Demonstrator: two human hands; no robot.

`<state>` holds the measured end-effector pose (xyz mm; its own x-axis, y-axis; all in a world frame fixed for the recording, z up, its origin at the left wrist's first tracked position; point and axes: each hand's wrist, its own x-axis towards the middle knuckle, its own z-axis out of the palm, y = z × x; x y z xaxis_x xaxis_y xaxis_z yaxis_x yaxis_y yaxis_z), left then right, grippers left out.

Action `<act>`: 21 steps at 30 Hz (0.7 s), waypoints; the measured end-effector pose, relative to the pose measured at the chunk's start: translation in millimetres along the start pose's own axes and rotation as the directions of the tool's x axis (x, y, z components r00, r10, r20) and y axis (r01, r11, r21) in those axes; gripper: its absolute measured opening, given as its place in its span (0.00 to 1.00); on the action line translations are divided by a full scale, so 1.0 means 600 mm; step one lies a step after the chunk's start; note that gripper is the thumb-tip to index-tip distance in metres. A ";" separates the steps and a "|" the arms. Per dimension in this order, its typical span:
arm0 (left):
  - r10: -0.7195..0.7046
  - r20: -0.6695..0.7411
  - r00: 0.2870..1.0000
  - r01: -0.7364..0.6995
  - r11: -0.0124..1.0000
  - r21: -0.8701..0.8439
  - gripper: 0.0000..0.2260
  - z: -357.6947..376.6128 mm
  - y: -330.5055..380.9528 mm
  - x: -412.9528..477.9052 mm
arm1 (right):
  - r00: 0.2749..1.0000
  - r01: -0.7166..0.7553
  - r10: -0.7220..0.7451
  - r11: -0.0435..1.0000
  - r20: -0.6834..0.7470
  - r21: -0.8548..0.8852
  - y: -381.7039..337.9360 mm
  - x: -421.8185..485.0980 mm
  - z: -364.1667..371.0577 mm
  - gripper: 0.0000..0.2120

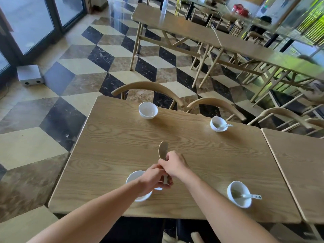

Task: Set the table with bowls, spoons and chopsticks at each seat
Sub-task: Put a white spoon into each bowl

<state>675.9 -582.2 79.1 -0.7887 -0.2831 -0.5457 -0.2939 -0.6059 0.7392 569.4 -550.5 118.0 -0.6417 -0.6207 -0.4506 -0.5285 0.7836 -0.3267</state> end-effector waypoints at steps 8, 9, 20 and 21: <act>0.183 -0.069 0.981 -0.075 0.678 0.731 0.25 -0.075 0.057 0.107 | 0.989 0.125 -0.136 0.977 -0.051 -0.170 -0.020 0.114 -0.059 0.18; 0.226 -0.145 0.963 -0.018 0.592 0.806 0.24 -0.095 0.062 0.124 | 0.988 0.138 -0.148 0.970 -0.037 -0.199 -0.023 0.134 -0.065 0.18; 0.292 -0.595 0.749 0.561 0.199 0.803 0.42 -0.296 0.021 0.270 | 0.966 0.254 -0.244 0.845 0.082 -0.470 -0.051 0.375 -0.088 0.11; 0.308 -0.592 0.744 0.562 0.191 0.805 0.42 -0.305 0.012 0.279 | 0.962 0.268 -0.261 0.827 0.084 -0.494 -0.056 0.394 -0.087 0.11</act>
<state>640.6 -769.9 -78.7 -0.3578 -0.8378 -0.4124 -0.9338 0.3236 0.1526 406.5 -725.0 66.0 -0.4320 -0.7992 -0.4178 -0.8837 0.4676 0.0194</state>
